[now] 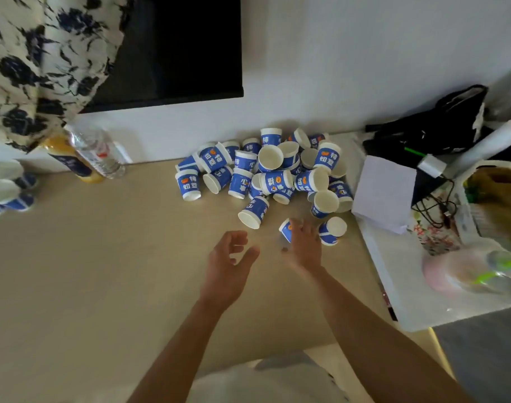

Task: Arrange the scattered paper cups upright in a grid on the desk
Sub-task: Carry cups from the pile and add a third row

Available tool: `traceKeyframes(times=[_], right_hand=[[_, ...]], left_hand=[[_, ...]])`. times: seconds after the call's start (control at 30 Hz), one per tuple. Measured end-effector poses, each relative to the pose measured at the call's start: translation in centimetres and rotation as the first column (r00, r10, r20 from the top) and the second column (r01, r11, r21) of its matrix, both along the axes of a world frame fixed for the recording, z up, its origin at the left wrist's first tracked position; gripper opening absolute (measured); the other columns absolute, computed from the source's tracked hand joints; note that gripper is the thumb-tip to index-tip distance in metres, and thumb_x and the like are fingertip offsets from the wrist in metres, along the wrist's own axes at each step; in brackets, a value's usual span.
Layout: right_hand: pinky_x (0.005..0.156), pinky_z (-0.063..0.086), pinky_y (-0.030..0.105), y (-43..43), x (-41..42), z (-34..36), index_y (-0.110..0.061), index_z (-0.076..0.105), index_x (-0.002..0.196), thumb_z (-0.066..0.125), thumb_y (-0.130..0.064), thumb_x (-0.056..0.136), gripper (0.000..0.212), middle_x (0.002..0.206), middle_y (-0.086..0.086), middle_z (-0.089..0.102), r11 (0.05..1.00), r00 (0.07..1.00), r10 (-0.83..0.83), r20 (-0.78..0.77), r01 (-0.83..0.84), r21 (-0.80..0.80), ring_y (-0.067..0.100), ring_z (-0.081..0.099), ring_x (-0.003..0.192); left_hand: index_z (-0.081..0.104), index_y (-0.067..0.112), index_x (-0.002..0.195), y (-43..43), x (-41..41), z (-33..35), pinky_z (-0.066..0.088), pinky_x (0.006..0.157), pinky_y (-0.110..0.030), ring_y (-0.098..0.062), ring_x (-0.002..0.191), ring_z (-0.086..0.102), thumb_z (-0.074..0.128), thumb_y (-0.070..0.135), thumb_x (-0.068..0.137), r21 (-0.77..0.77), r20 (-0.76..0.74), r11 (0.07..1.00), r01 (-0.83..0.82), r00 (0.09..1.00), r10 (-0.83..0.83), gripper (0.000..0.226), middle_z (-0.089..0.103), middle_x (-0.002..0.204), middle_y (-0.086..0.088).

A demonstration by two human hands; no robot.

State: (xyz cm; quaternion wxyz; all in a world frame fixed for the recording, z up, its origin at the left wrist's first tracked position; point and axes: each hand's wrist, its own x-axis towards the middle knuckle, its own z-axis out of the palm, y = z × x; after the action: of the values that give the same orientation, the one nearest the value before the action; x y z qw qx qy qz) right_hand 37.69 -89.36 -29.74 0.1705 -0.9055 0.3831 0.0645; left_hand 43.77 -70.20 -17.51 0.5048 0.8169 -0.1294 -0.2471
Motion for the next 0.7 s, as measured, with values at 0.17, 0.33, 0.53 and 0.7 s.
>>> traceKeyframes(times=[0.17,0.33,0.53,0.7], right_hand=[[0.103,0.04,0.041,-1.1,-1.0,-1.7,-0.025,0.037,0.147,0.078,-0.028,0.077,0.081,0.136,0.006,0.051,0.997,0.998,0.054,0.041,-0.051,-0.064,0.03,0.049,0.124],[0.094,0.048,0.044,-1.3,-1.6,-2.3,-0.03,0.035,0.146,0.075,-0.025,0.081,0.077,0.135,0.002,0.051,0.999,0.992,0.05,0.116,-0.052,0.013,0.028,0.049,0.123],[0.094,0.05,0.041,-2.1,-2.1,-1.4,-0.016,0.048,0.134,0.082,-0.012,0.071,0.072,0.124,0.006,0.055,0.927,0.943,-0.083,0.322,-0.045,0.372,0.026,0.055,0.113],[0.081,0.053,0.034,-4.0,-2.1,4.1,-0.02,0.054,0.113,0.08,-0.038,0.058,0.064,0.109,-0.004,0.061,0.79,0.949,-0.017,0.316,-0.181,0.586,0.019,0.061,0.102]], left_hand=[[0.064,0.027,0.112,-1.3,-0.7,-0.2,0.056,0.088,-0.04,-0.006,0.102,0.066,0.073,0.029,0.089,0.025,0.01,0.999,-0.041,0.999,0.041,0.025,0.069,0.108,0.015],[0.064,0.027,0.11,-2.1,-1.8,-0.4,0.055,0.086,-0.034,-0.006,0.102,0.066,0.074,0.028,0.089,0.059,0.029,0.996,-0.065,0.998,0.063,0.024,0.068,0.108,0.015],[0.061,0.027,0.117,-2.9,-2.6,-1.0,0.049,0.082,-0.025,-0.004,0.103,0.063,0.076,0.031,0.086,0.151,0.085,0.988,-0.012,0.996,-0.001,0.034,0.066,0.112,0.015],[0.05,0.023,0.14,-3.7,-2.8,-1.5,0.037,0.097,-0.022,-0.013,0.122,0.048,0.084,0.026,0.075,0.303,0.261,0.928,0.217,0.917,-0.3,0.073,0.054,0.135,0.008]])
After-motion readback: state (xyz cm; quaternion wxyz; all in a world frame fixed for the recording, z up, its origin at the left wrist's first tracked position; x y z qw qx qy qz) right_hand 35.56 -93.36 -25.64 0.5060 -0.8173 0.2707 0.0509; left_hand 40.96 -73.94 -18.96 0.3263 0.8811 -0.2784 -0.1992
